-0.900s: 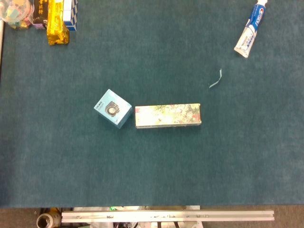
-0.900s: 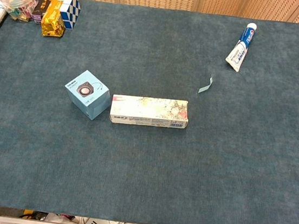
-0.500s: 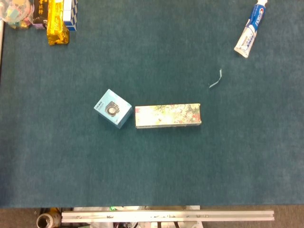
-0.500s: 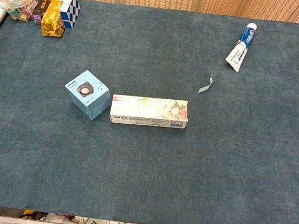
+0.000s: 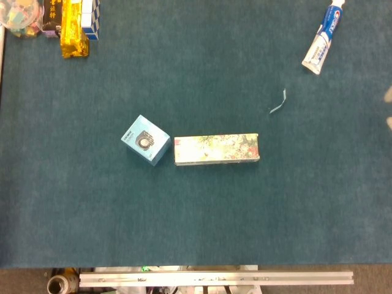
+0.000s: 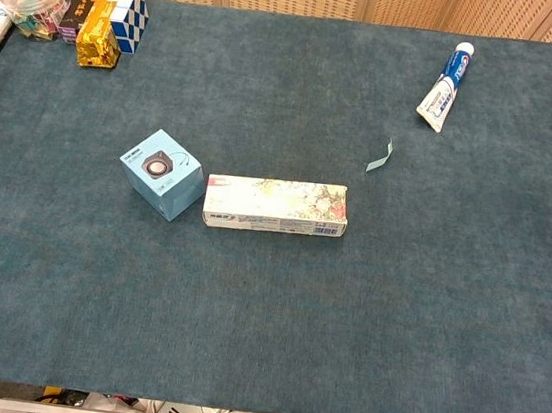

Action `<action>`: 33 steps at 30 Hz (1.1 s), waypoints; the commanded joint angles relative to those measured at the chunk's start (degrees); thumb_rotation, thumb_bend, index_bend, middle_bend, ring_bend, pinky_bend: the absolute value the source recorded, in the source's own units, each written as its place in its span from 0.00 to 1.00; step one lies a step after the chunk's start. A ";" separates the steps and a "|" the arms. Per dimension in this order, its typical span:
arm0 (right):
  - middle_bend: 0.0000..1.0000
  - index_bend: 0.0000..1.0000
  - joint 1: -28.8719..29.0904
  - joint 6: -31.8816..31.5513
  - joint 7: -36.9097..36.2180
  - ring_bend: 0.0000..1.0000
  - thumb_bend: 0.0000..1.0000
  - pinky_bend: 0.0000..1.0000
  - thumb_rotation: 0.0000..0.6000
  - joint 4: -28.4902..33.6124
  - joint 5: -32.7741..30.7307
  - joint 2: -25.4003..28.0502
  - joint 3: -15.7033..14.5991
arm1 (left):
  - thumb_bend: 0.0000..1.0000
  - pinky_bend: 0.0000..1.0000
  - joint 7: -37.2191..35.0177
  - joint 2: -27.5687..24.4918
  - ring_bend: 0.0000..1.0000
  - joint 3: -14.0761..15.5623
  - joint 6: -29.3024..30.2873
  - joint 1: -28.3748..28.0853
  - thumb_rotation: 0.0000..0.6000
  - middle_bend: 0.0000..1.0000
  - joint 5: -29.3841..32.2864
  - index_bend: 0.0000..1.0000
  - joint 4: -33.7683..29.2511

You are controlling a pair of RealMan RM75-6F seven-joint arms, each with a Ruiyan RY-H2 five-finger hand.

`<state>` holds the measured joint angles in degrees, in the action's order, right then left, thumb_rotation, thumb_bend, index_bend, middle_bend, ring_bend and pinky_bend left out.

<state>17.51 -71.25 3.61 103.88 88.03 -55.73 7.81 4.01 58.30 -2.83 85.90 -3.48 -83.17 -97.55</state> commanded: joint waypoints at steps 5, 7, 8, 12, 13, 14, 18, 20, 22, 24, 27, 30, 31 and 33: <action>1.00 0.47 7.91 9.68 6.76 1.00 0.25 1.00 1.00 -3.38 -6.22 -6.42 2.14 | 0.34 0.39 -0.57 0.22 0.39 0.41 -0.14 0.29 1.00 0.36 -0.10 0.13 0.72; 1.00 0.50 9.64 12.14 8.84 1.00 0.25 1.00 1.00 -4.26 -8.40 -8.11 2.33 | 0.34 0.39 -0.77 0.19 0.39 0.33 -0.04 0.29 1.00 0.36 -0.15 0.13 0.81; 1.00 0.50 10.35 13.01 9.84 1.00 0.25 1.00 1.00 -4.68 -9.19 -8.88 2.39 | 0.34 0.39 -0.88 0.21 0.39 0.31 0.02 0.31 1.00 0.36 -0.19 0.13 0.87; 1.00 0.51 13.37 16.09 13.80 1.00 0.25 1.00 1.00 -7.28 -12.14 -12.77 2.47 | 0.34 0.39 -1.39 0.31 0.38 0.33 -0.19 0.35 1.00 0.36 0.01 0.13 1.26; 1.00 0.51 13.93 16.63 14.32 1.00 0.25 1.00 1.00 -7.90 -12.76 -13.61 2.49 | 0.34 0.39 -1.48 0.32 0.38 0.33 -0.25 0.35 1.00 0.36 0.07 0.13 1.35; 1.00 0.51 14.48 17.18 14.76 1.00 0.25 1.00 1.00 -8.47 -13.44 -14.39 2.53 | 0.34 0.39 -1.56 0.34 0.39 0.33 -0.30 0.35 1.00 0.36 0.11 0.13 1.43; 1.00 0.51 17.02 19.32 16.59 1.00 0.25 1.00 1.00 -11.43 -16.25 -18.05 2.81 | 0.35 0.39 -1.97 0.38 0.39 0.26 -0.41 0.36 1.00 0.36 0.28 0.13 1.73; 1.00 0.51 18.06 20.05 17.57 1.00 0.25 1.00 1.00 -12.72 -17.26 -19.65 2.79 | 0.35 0.39 -2.10 0.38 0.39 0.24 -0.46 0.34 1.00 0.36 0.25 0.13 1.80; 1.00 0.51 19.24 20.89 18.70 1.00 0.25 1.00 1.00 -14.35 -18.44 -21.52 2.73 | 0.34 0.39 -2.17 0.37 0.38 0.22 -0.51 0.30 1.00 0.36 0.23 0.13 1.81; 1.00 0.51 20.47 22.02 19.86 1.00 0.25 1.00 1.00 -16.13 -20.04 -23.37 2.65 | 0.34 0.39 -2.29 0.37 0.38 0.16 -0.47 0.31 1.00 0.36 0.25 0.13 1.81; 1.00 0.51 22.19 23.80 21.94 1.00 0.25 1.00 1.00 -18.47 -22.57 -25.53 2.41 | 0.35 0.39 -2.36 0.38 0.39 0.15 -0.46 0.30 1.00 0.36 0.19 0.13 1.85; 1.00 0.51 23.99 25.31 24.28 1.00 0.25 1.00 1.00 -20.91 -25.24 -28.03 1.94 | 0.35 0.39 -2.55 0.38 0.38 0.19 -0.45 0.37 1.00 0.36 0.20 0.13 1.98; 1.00 0.51 24.45 25.68 24.97 1.00 0.25 1.00 1.00 -21.48 -25.78 -28.62 1.68 | 0.35 0.39 -2.61 0.38 0.39 0.21 -0.42 0.42 1.00 0.36 0.20 0.13 2.06; 1.00 0.51 25.33 26.22 26.29 1.00 0.26 1.00 1.00 -22.74 -26.77 -29.98 1.10 | 0.35 0.39 -2.77 0.39 0.39 0.18 -0.35 0.52 1.00 0.36 0.36 0.13 2.13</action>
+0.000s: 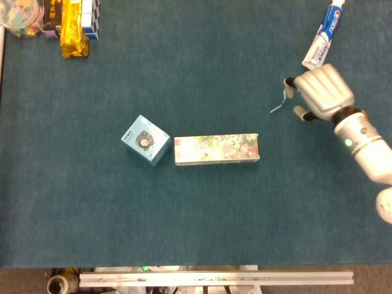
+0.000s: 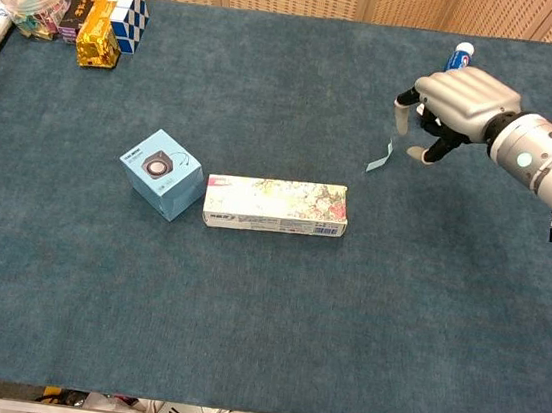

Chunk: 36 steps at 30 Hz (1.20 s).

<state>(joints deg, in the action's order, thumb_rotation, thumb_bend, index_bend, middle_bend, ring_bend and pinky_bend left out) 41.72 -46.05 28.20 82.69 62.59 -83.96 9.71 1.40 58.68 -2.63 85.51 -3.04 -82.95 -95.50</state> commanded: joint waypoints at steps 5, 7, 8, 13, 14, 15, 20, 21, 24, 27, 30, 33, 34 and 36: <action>1.00 0.51 2.61 1.53 3.10 1.00 0.27 1.00 1.00 -4.20 -3.26 -4.60 -1.44 | 0.35 0.39 -0.74 0.00 0.38 -0.08 0.08 0.33 1.00 0.36 0.60 0.13 0.49; 1.00 0.51 3.20 1.70 3.68 1.00 0.27 1.00 1.00 -5.37 -4.10 -5.59 -1.65 | 0.35 0.39 -0.96 -0.10 0.38 -0.07 0.22 0.46 1.00 0.36 0.61 0.13 0.56; 1.00 0.51 3.40 1.76 3.87 1.00 0.27 1.00 1.00 -5.85 -4.44 -5.97 -1.75 | 0.35 0.39 -1.10 -0.12 0.38 -0.11 0.29 0.51 1.00 0.36 0.65 0.13 0.62; 1.00 0.51 4.11 1.88 3.97 1.00 0.27 1.00 1.00 -8.10 -5.57 -7.70 -2.27 | 0.35 0.39 -1.99 -0.01 0.39 -0.27 0.30 0.71 1.00 0.36 1.13 0.13 1.30; 1.00 0.51 4.27 1.98 3.90 1.00 0.27 1.00 1.00 -8.46 -5.75 -7.95 -2.28 | 0.35 0.39 -2.03 -0.02 0.39 -0.27 0.24 0.71 1.00 0.36 1.16 0.13 1.34; 1.00 0.51 4.51 2.06 4.00 1.00 0.27 1.00 1.00 -8.96 -5.94 -8.28 -2.36 | 0.35 0.39 -2.10 -0.04 0.39 -0.25 0.15 0.72 1.00 0.36 1.18 0.13 1.39; 1.00 0.51 5.42 2.43 4.50 1.00 0.28 1.00 1.00 -10.48 -6.93 -9.57 -2.61 | 0.35 0.39 -2.39 -0.01 0.38 -0.36 0.26 0.76 1.00 0.36 1.15 0.13 1.55; 1.00 0.51 5.59 2.46 4.57 1.00 0.29 1.00 1.00 -10.83 -7.13 -9.91 -2.66 | 0.35 0.39 -2.44 0.00 0.39 -0.35 0.28 0.80 1.00 0.36 1.16 0.13 1.62; 1.00 0.52 6.02 2.64 4.71 1.00 0.30 1.00 1.00 -11.72 -7.75 -10.70 -2.76 | 0.35 0.39 -2.50 0.08 0.38 -0.34 0.18 0.78 1.00 0.36 1.16 0.13 1.79; 1.00 0.53 6.43 2.83 4.90 1.00 0.30 1.00 1.00 -12.58 -8.42 -11.38 -2.85 | 0.35 0.39 -2.57 0.10 0.38 -0.36 0.10 0.81 1.00 0.36 1.25 0.13 1.91; 1.00 0.54 6.72 2.88 5.32 1.00 0.30 1.00 1.00 -13.33 -9.13 -11.96 -3.07 | 0.35 0.39 -2.73 0.11 0.39 -0.37 0.11 0.86 1.00 0.36 1.27 0.13 2.07; 1.00 0.55 6.84 2.63 5.25 1.00 0.30 1.00 1.00 -13.82 -9.46 -12.46 -3.11 | 0.35 0.39 -2.99 0.13 0.38 -0.41 0.13 0.92 1.00 0.36 1.34 0.13 2.27; 1.00 0.55 6.85 2.59 5.22 1.00 0.30 1.00 1.00 -13.97 -9.50 -12.57 -3.18 | 0.35 0.39 -3.08 0.09 0.39 -0.41 0.14 0.95 1.00 0.36 1.35 0.13 2.31; 1.00 0.56 6.89 2.58 5.34 1.00 0.30 1.00 1.00 -14.35 -9.58 -12.84 -3.46 | 0.35 0.39 -3.21 0.11 0.39 -0.41 0.09 0.96 1.00 0.36 1.36 0.13 2.42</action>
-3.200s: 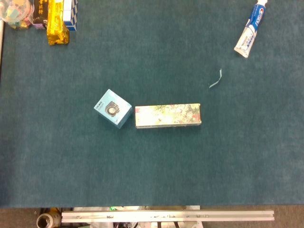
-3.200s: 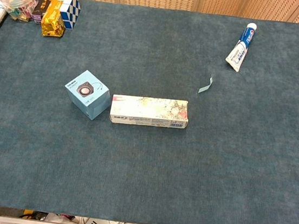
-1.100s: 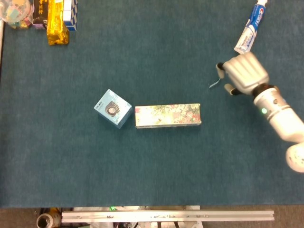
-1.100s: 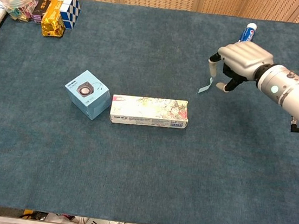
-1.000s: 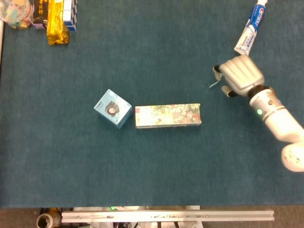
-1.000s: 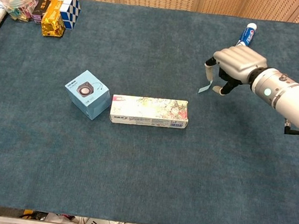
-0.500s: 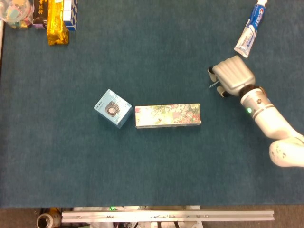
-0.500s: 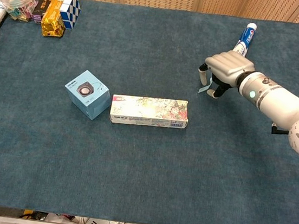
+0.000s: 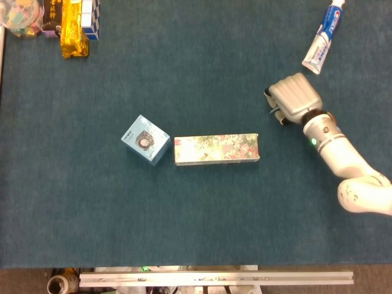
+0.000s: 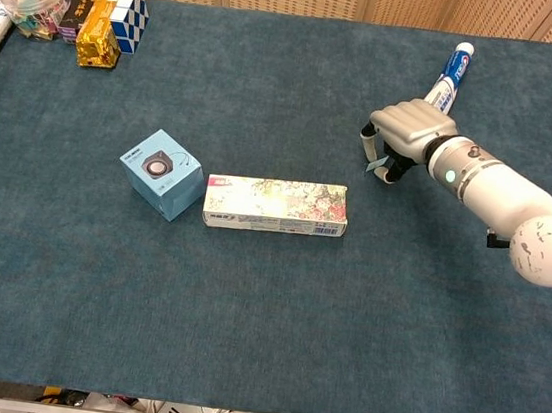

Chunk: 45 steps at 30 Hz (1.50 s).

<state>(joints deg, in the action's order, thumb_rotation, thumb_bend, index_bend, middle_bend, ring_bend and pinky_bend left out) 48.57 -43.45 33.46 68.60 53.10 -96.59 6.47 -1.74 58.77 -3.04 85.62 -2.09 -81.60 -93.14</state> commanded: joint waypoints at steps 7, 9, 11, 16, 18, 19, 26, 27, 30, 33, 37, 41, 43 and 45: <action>1.00 0.59 0.15 -0.30 -0.12 1.00 0.31 1.00 1.00 -0.92 -0.25 -0.63 -0.42 | 0.35 0.39 -0.24 0.08 0.39 0.01 -0.11 0.04 1.00 0.36 -0.03 0.13 0.42; 1.00 0.60 0.21 -0.35 -0.15 1.00 0.31 1.00 1.00 -0.99 -0.35 -0.67 -0.41 | 0.35 0.39 -0.27 0.11 0.39 -0.02 -0.11 0.03 1.00 0.36 -0.05 0.13 0.45; 1.00 0.61 0.23 -0.45 -0.26 1.00 0.31 1.00 1.00 -1.03 -0.31 -0.70 -0.41 | 0.35 0.39 -0.32 0.11 0.39 -0.03 -0.10 0.04 1.00 0.36 -0.08 0.13 0.47; 1.00 0.63 0.19 -0.65 -0.37 1.00 0.32 1.00 1.00 -1.35 -0.26 -0.86 -0.60 | 0.35 0.39 -0.32 0.16 0.38 -0.02 -0.28 0.02 1.00 0.36 0.02 0.13 0.61; 1.00 0.64 0.12 -0.70 -0.50 1.00 0.32 1.00 1.00 -1.42 -0.27 -0.90 -0.64 | 0.35 0.39 -0.40 0.18 0.39 -0.01 -0.28 0.03 1.00 0.36 -0.02 0.13 0.66; 1.00 0.64 0.08 -0.77 -0.63 1.00 0.32 1.00 1.00 -1.38 -0.26 -0.87 -0.61 | 0.35 0.39 -0.47 0.16 0.39 -0.04 -0.25 0.03 1.00 0.36 -0.05 0.13 0.68; 1.00 0.64 -0.97 -3.23 -3.92 1.00 0.32 1.00 1.00 4.27 3.30 1.71 -0.07 | 0.35 0.39 -0.82 -0.06 0.39 -0.13 -0.15 0.00 1.00 0.36 -0.27 0.13 0.83; 1.00 0.64 -1.32 -4.02 -4.84 1.00 0.32 1.00 1.00 6.22 4.59 2.62 -0.03 | 0.35 0.39 -0.70 -0.13 0.39 -0.12 -0.19 -0.06 1.00 0.36 -0.38 0.13 0.83; 1.00 0.64 -2.36 -5.84 -7.67 1.00 0.32 1.00 1.00 11.15 7.71 4.64 0.04 | 0.35 0.39 -0.34 -0.20 0.39 -0.17 -0.15 -0.21 1.00 0.36 -0.62 0.13 0.68; 1.00 0.64 -3.35 -6.83 -11.93 1.00 0.32 1.00 1.00 16.11 10.54 6.37 0.45 | 0.35 0.39 0.03 -0.27 0.39 -0.12 -0.29 -0.39 1.00 0.36 -0.89 0.13 0.37; 1.00 0.64 -3.74 -6.00 -16.30 1.00 0.32 1.00 1.00 18.86 11.98 6.96 0.75 | 0.34 0.39 0.25 -0.19 0.38 0.01 -0.23 -0.39 1.00 0.36 -1.14 0.13 0.10; 1.00 0.64 -3.96 -4.74 -20.86 1.00 0.33 1.00 1.00 19.46 11.41 5.85 1.58 | 0.35 0.39 0.22 -0.19 0.38 0.12 0.03 -0.15 1.00 0.36 -1.10 0.13 0.05; 1.00 0.64 -4.06 -4.20 -22.49 1.00 0.32 1.00 1.00 19.41 11.01 5.13 1.79 | 0.35 0.39 0.16 -0.26 0.38 0.15 0.04 -0.06 1.00 0.36 -1.00 0.13 0.12; 1.00 0.64 -4.02 -3.36 -23.60 1.00 0.32 1.00 1.00 19.23 10.19 4.38 1.85 | 0.35 0.39 0.01 -0.28 0.39 0.16 0.09 -0.01 1.00 0.36 -0.99 0.13 0.19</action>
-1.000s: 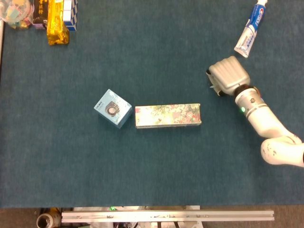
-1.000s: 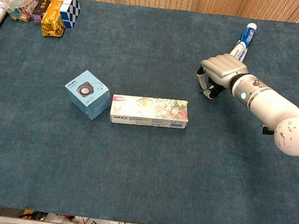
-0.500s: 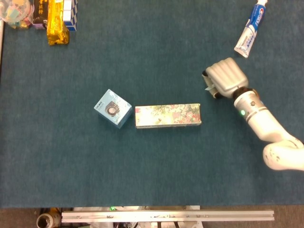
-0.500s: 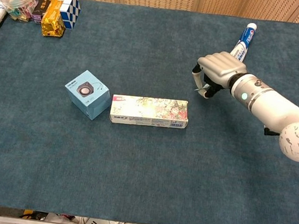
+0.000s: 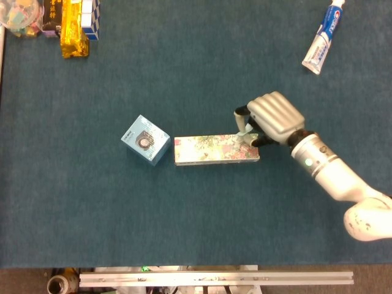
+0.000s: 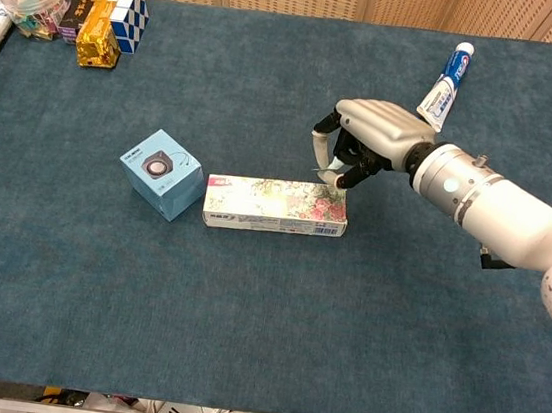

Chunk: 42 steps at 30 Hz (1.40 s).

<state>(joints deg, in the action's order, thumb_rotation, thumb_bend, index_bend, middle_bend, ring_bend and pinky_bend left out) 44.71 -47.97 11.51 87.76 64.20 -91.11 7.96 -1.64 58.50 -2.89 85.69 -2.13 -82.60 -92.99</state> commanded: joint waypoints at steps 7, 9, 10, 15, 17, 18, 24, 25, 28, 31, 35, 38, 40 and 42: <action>1.00 0.64 -0.91 -0.41 -2.25 1.00 0.32 1.00 1.00 -1.10 -2.40 -4.77 0.38 | 0.35 0.39 -0.48 0.29 0.38 0.10 -0.72 -0.27 1.00 0.36 0.03 0.13 0.67; 1.00 0.64 -1.21 -1.09 -2.19 1.00 0.32 1.00 1.00 -0.65 -2.58 -5.35 0.43 | 0.35 0.39 -0.49 0.37 0.38 0.13 -0.95 -0.46 1.00 0.36 -0.14 0.13 0.80; 1.00 0.64 -1.29 -1.18 -2.19 1.00 0.32 1.00 1.00 -0.35 -2.79 -5.47 0.47 | 0.34 0.39 -0.51 0.39 0.38 0.11 -0.96 -0.53 1.00 0.36 -0.23 0.13 0.83; 1.00 0.64 -1.74 -2.88 -0.79 1.00 0.32 1.00 1.00 1.07 -4.36 -6.24 0.93 | 0.34 0.39 -0.62 0.52 0.39 -0.01 -1.27 -0.93 1.00 0.36 -0.44 0.13 1.04; 1.00 0.64 -1.90 -3.69 0.26 1.00 0.32 1.00 1.00 1.61 -5.23 -6.65 1.00 | 0.35 0.39 -0.72 0.60 0.39 0.04 -1.50 -1.05 1.00 0.36 -0.49 0.13 1.17; 1.00 0.64 -1.98 -4.32 1.16 1.00 0.32 1.00 1.00 1.83 -5.65 -6.97 0.97 | 0.35 0.39 -0.81 0.65 0.39 0.06 -1.65 -1.14 1.00 0.36 -0.51 0.13 1.28; 1.00 0.64 -2.30 -6.10 4.37 1.00 0.32 1.00 1.00 2.58 -6.74 -8.37 0.31 | 0.34 0.39 -1.26 0.57 0.38 -0.01 -1.69 -1.28 1.00 0.36 -0.56 0.13 1.54; 1.00 0.64 -2.33 -6.32 4.59 1.00 0.32 1.00 1.00 2.61 -6.77 -8.61 0.35 | 0.34 0.39 -1.26 0.53 0.38 0.01 -1.73 -1.29 1.00 0.36 -0.55 0.13 1.54; 1.00 0.63 -2.30 -7.01 5.65 1.00 0.32 1.00 1.00 2.59 -7.03 -9.54 0.44 | 0.35 0.39 -1.33 0.42 0.38 0.09 -1.90 -1.32 1.00 0.36 -0.51 0.13 1.50; 1.00 0.62 -2.23 -7.88 7.19 1.00 0.32 1.00 1.00 1.97 -7.37 -10.65 0.48 | 0.35 0.39 -1.40 0.42 0.38 0.13 -1.93 -1.31 1.00 0.36 -0.45 0.13 1.60; 1.00 0.61 -2.19 -8.29 8.20 1.00 0.32 1.00 1.00 1.22 -7.96 -11.99 0.60 | 0.35 0.39 -1.75 0.28 0.39 0.26 -2.48 -1.35 1.00 0.36 -0.09 0.13 1.77; 1.00 0.59 -2.23 -8.29 8.47 1.00 0.32 1.00 1.00 0.95 -8.13 -12.81 0.60 | 0.35 0.39 -2.09 0.27 0.39 0.24 -2.42 -1.24 1.00 0.36 0.10 0.13 2.05; 1.00 0.57 -2.27 -8.35 8.38 1.00 0.31 1.00 1.00 0.84 -7.98 -13.35 0.70 | 0.34 0.39 -2.31 0.25 0.38 0.24 -2.42 -1.20 1.00 0.36 0.19 0.13 2.22; 1.00 0.55 -2.31 -8.45 8.21 1.00 0.31 1.00 1.00 0.82 -7.77 -13.74 0.87 | 0.35 0.39 -2.46 0.24 0.38 0.23 -2.50 -1.20 1.00 0.36 0.27 0.13 2.34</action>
<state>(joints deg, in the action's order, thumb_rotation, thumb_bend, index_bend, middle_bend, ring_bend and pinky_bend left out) 42.42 -56.38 19.78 88.60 56.37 -104.77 8.76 -4.10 58.74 -2.66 83.19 -3.33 -82.32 -90.64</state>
